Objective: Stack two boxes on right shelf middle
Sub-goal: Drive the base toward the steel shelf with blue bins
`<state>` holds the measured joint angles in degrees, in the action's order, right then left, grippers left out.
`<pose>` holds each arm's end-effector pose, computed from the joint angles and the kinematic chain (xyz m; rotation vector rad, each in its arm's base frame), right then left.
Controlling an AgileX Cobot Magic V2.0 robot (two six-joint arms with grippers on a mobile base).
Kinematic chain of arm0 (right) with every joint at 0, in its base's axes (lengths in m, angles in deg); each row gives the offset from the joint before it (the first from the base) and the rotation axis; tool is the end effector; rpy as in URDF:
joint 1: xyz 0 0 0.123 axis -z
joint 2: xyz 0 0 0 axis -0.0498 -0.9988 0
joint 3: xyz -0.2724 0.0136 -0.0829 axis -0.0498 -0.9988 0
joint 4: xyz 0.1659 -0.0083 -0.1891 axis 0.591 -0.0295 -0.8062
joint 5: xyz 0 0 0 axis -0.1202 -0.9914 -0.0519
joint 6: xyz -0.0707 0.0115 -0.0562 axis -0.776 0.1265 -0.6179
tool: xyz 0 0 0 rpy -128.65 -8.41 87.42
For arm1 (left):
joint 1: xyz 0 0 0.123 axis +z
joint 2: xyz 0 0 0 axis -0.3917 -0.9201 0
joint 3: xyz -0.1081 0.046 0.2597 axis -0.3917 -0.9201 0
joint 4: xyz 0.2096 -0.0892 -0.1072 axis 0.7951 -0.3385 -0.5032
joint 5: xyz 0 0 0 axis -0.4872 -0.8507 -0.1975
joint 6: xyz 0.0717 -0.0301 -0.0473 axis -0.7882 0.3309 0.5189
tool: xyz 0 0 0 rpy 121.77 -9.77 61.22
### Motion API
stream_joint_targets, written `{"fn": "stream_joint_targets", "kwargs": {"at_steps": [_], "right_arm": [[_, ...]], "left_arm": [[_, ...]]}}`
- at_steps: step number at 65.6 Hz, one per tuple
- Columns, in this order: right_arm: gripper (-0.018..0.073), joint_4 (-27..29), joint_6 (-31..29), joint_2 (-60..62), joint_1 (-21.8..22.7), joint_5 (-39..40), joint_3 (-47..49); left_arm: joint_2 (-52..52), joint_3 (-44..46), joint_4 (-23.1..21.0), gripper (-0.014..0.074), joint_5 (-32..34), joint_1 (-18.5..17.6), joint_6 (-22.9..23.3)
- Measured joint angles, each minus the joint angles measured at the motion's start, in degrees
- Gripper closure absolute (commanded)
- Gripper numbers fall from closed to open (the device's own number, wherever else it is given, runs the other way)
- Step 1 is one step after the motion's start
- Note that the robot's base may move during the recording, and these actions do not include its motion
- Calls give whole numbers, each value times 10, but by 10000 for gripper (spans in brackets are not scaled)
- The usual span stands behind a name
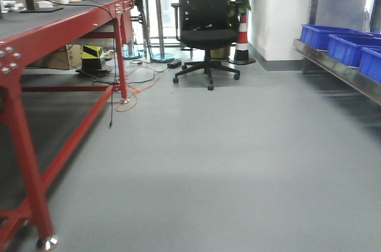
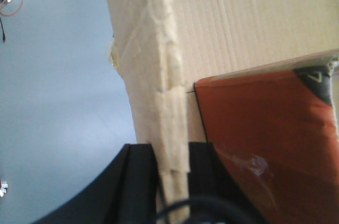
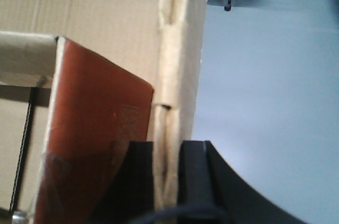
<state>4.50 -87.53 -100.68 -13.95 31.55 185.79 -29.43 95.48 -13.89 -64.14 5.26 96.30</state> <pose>0.2464 0.0611 0.5181 -0.2679 1.9888 0.2719 0.2806 -0.0911 0.5269 0.1767 2.0890 -0.2896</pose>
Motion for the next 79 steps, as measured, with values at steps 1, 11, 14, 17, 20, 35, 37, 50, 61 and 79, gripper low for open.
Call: {"fn": "stream_joint_targets", "kwargs": {"at_steps": [1,11,14,17,20,35,37,50,61,79], "right_arm": [[712,0,0,0,0,0,0],[712,0,0,0,0,1,0],[712,1,0,0,0,1,0],[712,1,0,0,0,2,0],[712,2,0,0,0,2,0],[712,2,0,-1,0,7,0],[712,2,0,-1,0,9,0],[712,3,-1,-1,0,17,0],[712,3,-1,-1,0,18,0],[712,3,0,-1,0,21,0]], "left_arm": [[0,0,0,708,0,0,0],[0,0,7,708,0,0,0],[0,0,7,708,0,0,0],[0,0,7,708,0,0,0],[0,0,7,708,0,0,0],[0,0,7,708,2,0,0],[0,0,7,708,2,0,0],[0,0,13,708,9,0,0],[0,0,14,708,15,0,0],[0,0,15,708,23,0,0]]}}
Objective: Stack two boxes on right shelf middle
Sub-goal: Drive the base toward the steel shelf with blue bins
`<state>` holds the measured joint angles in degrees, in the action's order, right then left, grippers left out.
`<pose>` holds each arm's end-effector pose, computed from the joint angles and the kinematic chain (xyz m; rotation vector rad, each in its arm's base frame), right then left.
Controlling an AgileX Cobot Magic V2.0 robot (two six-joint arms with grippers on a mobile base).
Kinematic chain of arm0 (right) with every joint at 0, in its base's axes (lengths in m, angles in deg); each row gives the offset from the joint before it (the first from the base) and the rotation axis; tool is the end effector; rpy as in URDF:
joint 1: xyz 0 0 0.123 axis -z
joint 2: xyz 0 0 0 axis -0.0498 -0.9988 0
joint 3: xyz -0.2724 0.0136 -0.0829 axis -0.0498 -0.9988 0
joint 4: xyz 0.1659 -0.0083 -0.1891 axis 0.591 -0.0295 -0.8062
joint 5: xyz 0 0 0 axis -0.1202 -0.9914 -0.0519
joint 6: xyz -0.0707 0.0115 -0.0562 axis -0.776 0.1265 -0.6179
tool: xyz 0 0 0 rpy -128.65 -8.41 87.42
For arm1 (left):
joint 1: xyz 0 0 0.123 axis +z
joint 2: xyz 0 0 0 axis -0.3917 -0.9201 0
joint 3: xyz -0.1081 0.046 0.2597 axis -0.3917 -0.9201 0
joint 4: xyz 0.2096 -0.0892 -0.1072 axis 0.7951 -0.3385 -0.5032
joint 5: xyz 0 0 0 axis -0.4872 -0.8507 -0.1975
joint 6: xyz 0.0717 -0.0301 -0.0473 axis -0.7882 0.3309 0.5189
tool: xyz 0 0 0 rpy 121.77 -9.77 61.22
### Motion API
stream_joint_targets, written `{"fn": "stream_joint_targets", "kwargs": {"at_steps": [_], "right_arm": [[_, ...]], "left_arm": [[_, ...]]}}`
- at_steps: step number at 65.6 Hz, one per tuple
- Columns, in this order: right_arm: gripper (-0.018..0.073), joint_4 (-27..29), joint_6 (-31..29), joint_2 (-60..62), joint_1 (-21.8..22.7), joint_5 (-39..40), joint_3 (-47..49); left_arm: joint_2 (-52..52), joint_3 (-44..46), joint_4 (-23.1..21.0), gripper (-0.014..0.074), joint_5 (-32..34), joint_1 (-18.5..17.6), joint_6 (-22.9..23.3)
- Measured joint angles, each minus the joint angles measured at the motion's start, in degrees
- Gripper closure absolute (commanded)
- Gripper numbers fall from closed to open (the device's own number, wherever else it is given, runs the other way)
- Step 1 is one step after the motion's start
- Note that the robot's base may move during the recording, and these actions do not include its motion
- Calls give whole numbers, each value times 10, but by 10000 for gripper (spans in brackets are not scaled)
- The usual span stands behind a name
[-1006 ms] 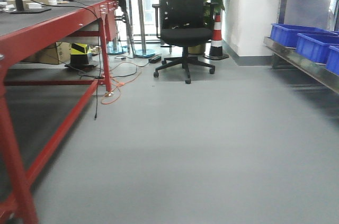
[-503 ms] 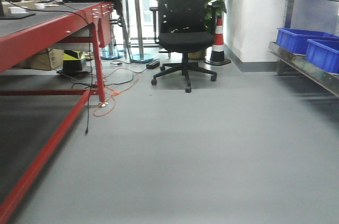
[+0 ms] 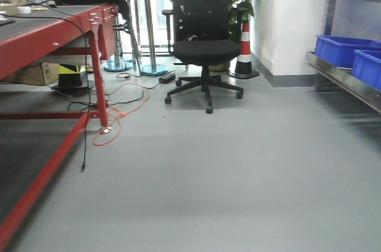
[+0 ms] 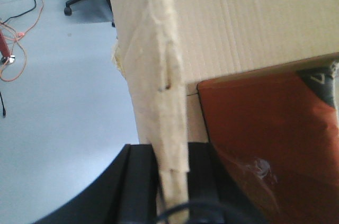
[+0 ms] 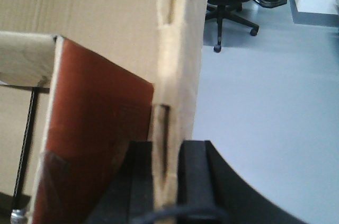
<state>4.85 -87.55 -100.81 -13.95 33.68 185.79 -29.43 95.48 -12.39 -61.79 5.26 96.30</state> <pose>0.2486 0.0617 0.5206 -0.2594 1.9545 0.2791 0.2829 -0.0896 0.5301 0.1704 2.0457 -0.2660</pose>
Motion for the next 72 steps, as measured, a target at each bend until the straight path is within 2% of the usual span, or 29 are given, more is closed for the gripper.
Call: {"fn": "stream_joint_targets", "kwargs": {"at_steps": [72], "right_arm": [[712,1,-1,-2,0,2,0]], "left_arm": [[0,0,3,708,2,0,0]]}}
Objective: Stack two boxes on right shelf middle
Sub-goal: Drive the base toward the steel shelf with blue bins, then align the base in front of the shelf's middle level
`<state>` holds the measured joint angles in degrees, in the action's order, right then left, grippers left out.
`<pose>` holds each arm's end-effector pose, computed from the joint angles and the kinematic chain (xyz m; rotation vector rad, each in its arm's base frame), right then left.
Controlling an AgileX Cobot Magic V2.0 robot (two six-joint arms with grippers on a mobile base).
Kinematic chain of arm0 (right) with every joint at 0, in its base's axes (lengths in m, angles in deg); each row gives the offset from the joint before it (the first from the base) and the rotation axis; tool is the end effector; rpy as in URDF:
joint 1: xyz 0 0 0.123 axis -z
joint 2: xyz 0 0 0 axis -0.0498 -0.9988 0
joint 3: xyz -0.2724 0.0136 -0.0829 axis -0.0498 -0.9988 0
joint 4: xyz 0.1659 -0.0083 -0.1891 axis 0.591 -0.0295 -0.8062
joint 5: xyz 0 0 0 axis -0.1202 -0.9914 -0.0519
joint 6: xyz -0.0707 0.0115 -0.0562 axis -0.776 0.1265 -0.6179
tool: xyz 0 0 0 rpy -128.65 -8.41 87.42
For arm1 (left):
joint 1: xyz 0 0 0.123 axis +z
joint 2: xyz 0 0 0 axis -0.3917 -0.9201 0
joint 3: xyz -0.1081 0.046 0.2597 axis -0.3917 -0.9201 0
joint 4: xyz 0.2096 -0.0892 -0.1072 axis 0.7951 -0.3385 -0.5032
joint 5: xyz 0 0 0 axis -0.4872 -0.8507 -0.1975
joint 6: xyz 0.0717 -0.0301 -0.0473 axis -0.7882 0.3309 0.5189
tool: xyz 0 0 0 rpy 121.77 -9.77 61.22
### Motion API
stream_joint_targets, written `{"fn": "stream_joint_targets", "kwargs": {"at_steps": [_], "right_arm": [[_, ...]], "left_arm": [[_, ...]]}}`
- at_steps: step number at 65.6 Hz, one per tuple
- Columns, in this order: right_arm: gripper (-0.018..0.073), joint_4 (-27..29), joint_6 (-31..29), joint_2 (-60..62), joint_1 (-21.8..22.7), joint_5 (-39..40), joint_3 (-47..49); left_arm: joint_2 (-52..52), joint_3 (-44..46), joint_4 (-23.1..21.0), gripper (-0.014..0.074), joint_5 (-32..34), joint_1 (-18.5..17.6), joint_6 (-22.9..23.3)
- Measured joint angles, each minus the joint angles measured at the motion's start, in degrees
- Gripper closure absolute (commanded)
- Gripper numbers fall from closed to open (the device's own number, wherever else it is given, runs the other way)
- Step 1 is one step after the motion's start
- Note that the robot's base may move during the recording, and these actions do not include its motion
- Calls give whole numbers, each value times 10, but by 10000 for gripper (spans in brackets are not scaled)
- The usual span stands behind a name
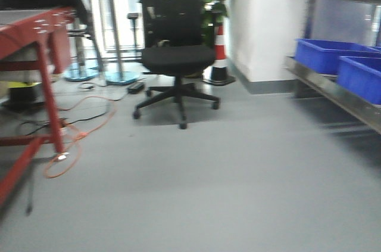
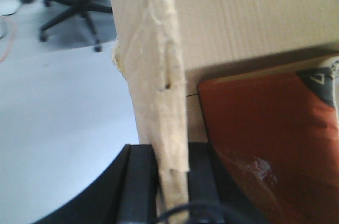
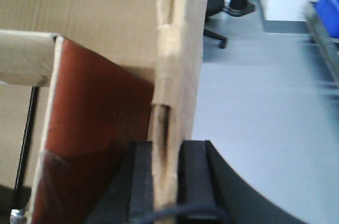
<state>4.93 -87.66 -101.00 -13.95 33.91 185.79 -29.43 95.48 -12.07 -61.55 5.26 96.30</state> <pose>0.2500 0.0620 0.5201 -0.2603 1.9535 0.2794 0.2832 -0.0892 0.5305 0.1695 2.0410 -0.2602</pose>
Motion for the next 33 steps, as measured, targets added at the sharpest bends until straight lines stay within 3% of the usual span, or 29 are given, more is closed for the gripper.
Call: {"fn": "stream_joint_targets", "kwargs": {"at_steps": [33], "right_arm": [[712,0,0,0,0,0,0]], "left_arm": [[0,0,0,708,0,0,0]]}}
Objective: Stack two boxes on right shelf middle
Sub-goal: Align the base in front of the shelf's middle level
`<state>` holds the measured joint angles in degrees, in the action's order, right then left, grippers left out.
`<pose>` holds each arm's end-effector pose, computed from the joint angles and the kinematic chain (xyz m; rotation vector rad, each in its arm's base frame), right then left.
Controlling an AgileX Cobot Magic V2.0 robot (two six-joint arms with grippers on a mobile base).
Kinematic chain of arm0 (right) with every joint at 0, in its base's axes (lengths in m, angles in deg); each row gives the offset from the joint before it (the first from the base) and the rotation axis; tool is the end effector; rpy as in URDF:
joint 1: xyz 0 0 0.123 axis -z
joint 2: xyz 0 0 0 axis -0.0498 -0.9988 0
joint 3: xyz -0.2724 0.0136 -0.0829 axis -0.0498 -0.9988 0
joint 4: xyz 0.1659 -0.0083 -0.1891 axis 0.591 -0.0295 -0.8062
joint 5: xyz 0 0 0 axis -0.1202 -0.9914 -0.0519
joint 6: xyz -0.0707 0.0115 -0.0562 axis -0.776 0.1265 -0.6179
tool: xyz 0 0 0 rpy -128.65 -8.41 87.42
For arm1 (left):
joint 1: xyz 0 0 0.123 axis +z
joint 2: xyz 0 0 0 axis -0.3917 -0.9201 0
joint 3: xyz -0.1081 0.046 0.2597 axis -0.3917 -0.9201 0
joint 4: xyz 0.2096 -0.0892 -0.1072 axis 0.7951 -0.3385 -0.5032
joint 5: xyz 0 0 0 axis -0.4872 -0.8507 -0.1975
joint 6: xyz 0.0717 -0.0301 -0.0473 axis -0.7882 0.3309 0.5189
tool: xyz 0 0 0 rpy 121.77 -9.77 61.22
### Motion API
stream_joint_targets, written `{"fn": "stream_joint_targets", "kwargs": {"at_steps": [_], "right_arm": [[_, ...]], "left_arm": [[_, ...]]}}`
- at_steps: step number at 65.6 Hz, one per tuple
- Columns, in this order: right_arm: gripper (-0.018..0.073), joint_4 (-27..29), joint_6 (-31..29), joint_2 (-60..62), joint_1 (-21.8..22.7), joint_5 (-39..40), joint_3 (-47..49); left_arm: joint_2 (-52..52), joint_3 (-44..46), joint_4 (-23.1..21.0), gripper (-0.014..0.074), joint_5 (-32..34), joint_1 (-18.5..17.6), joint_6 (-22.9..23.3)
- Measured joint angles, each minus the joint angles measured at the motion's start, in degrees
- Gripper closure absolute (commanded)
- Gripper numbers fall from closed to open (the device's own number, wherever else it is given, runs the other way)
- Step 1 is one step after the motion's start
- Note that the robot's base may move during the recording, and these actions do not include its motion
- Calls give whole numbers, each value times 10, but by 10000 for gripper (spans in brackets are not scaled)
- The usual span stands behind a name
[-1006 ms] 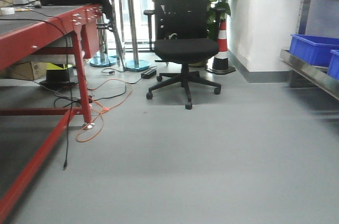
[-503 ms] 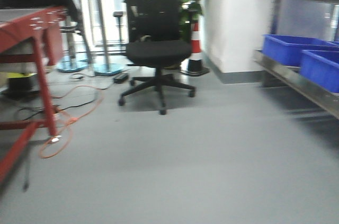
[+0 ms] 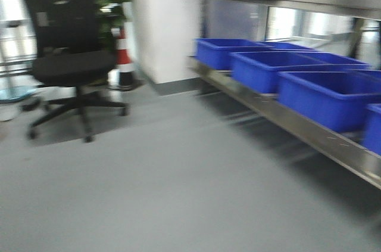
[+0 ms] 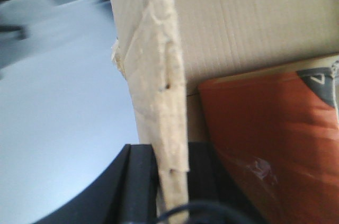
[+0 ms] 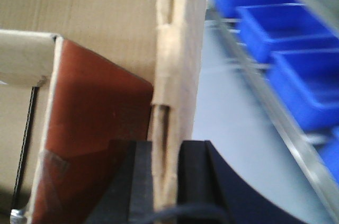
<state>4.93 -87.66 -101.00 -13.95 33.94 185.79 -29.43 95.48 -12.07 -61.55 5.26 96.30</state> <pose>0.2501 0.0620 0.5202 -0.2602 1.9530 0.2794 0.2832 -0.0892 0.5305 0.1695 2.0410 -0.2602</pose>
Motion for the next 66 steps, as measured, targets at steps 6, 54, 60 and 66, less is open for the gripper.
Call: {"fn": "stream_joint_targets", "kwargs": {"at_steps": [6,54,60,66], "right_arm": [[712,0,0,0,0,0,0],[712,0,0,0,0,0,0],[712,0,0,0,0,0,0],[712,0,0,0,0,0,0]], "left_arm": [[0,0,0,708,0,0,0],[0,0,0,708,0,0,0],[0,0,0,708,0,0,0],[0,0,0,708,0,0,0]]}}
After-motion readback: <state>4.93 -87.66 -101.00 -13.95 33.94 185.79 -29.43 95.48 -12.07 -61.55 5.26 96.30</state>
